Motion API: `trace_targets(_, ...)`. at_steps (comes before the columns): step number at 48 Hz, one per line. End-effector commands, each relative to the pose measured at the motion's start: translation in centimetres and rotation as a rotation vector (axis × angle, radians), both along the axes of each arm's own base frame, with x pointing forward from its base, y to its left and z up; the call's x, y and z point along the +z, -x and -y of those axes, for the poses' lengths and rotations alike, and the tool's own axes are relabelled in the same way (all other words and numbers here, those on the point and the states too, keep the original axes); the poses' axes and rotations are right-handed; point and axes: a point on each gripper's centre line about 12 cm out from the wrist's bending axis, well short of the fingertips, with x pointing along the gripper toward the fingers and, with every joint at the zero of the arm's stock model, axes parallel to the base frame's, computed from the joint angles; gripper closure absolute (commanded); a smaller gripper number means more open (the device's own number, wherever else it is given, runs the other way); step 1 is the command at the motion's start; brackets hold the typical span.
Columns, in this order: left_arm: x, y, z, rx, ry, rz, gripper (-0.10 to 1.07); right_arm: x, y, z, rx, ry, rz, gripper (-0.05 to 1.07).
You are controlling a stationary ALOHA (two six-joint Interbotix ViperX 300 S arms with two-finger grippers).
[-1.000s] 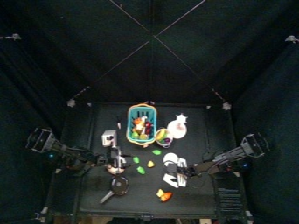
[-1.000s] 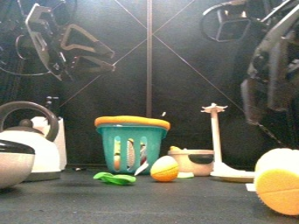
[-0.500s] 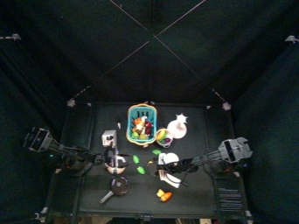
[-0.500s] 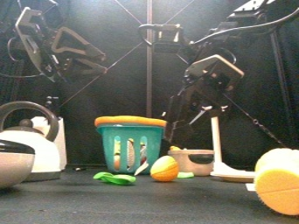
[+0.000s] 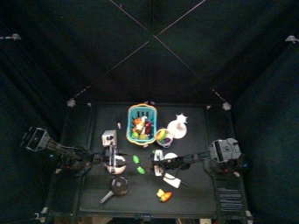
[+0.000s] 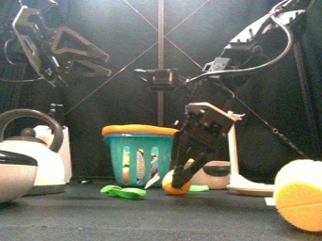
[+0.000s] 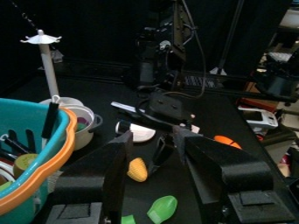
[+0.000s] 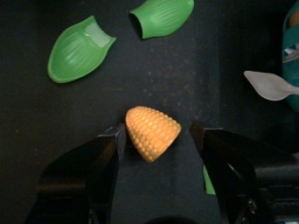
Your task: Grab corn top
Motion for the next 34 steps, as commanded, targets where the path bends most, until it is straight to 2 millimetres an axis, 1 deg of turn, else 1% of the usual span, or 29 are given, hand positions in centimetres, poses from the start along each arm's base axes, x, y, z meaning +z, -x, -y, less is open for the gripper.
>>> trace_targets(1,0.5,-0.2,0.0,0.002,0.003,0.022,0.17,1.0,-0.4,-0.1,0.004,-0.018,0.039,0.12)
trace_targets(7,0.5,-0.2,0.0,0.004,0.003,0.022,0.17,0.8,-0.2,0.0,0.001,-0.022,0.035,0.16)
trace_targets(18,0.5,-0.2,0.0,0.004,0.003,0.020,0.17,0.6,-0.1,0.2,-0.015,-0.034,0.033,0.36)
trace_targets(23,0.5,-0.2,0.0,0.004,0.003,0.020,0.17,1.4,-0.4,0.2,-0.014,-0.034,0.051,0.40)
trace_targets(24,0.5,-0.2,0.0,0.002,0.003,0.020,0.17,1.8,-0.5,0.2,-0.014,-0.031,0.061,0.41)
trace_targets(30,0.5,-0.2,0.0,0.004,0.005,0.021,0.17,3.4,-0.8,0.1,-0.012,-0.033,0.101,0.41)
trace_targets(34,0.5,-0.2,0.0,0.002,0.005,0.021,0.17,4.0,-0.9,0.0,-0.008,-0.033,0.115,0.41)
